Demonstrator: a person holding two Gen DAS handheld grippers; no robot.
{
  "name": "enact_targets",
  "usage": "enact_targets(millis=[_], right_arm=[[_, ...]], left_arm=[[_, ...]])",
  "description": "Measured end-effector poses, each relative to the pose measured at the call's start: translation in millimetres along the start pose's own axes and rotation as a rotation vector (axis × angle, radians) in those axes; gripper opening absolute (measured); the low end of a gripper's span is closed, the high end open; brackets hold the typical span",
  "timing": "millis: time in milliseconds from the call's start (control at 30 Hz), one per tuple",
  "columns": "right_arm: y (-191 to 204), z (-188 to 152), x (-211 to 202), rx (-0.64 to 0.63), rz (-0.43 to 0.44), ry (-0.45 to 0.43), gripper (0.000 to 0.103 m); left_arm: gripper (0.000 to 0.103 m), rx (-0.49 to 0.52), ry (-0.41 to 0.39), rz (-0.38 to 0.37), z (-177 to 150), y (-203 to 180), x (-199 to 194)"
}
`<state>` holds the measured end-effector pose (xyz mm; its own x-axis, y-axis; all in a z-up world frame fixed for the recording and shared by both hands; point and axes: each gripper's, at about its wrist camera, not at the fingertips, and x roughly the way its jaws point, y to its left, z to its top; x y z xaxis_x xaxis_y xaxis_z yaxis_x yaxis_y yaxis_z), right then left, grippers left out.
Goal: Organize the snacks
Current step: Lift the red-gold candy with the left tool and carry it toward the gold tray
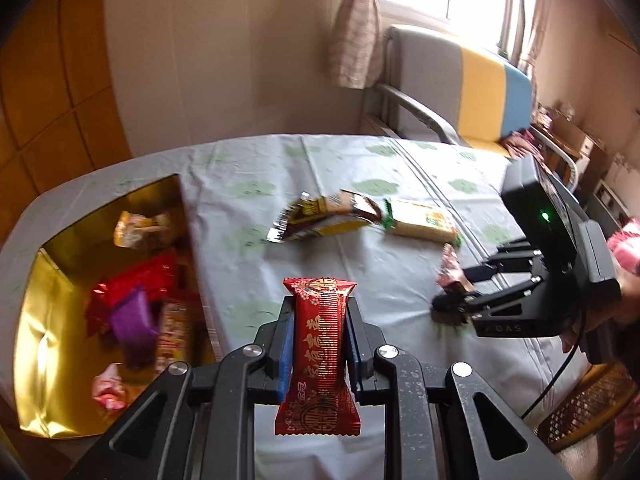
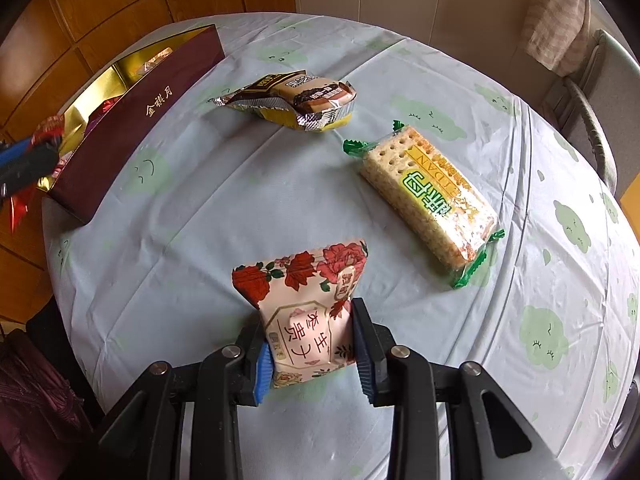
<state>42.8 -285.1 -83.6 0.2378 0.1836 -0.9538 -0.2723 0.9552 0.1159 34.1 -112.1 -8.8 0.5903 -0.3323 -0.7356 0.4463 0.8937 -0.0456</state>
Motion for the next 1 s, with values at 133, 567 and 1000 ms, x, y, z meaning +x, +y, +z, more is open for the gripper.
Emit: enact_targets(millis=[133,567,1000], right_arm=[[0.4,-0.5,-0.9,-0.008,-0.006,-0.003,0.035],[7.4,-2.8,-3.1,-0.039,-0.024,-0.018,0.035],[8.0,-2.2,-2.7,-0.055,-0.032,-0.021,0.034]], left_arm=[[0.022,-0.035,-0.009,0.052,2.0,18.9,-6.0],[0.022,-0.162,0.002,0.172,-12.6,84.4,-15.7],[0.022,-0.473,0.032,0.210,-44.3,183.6,-36.2]])
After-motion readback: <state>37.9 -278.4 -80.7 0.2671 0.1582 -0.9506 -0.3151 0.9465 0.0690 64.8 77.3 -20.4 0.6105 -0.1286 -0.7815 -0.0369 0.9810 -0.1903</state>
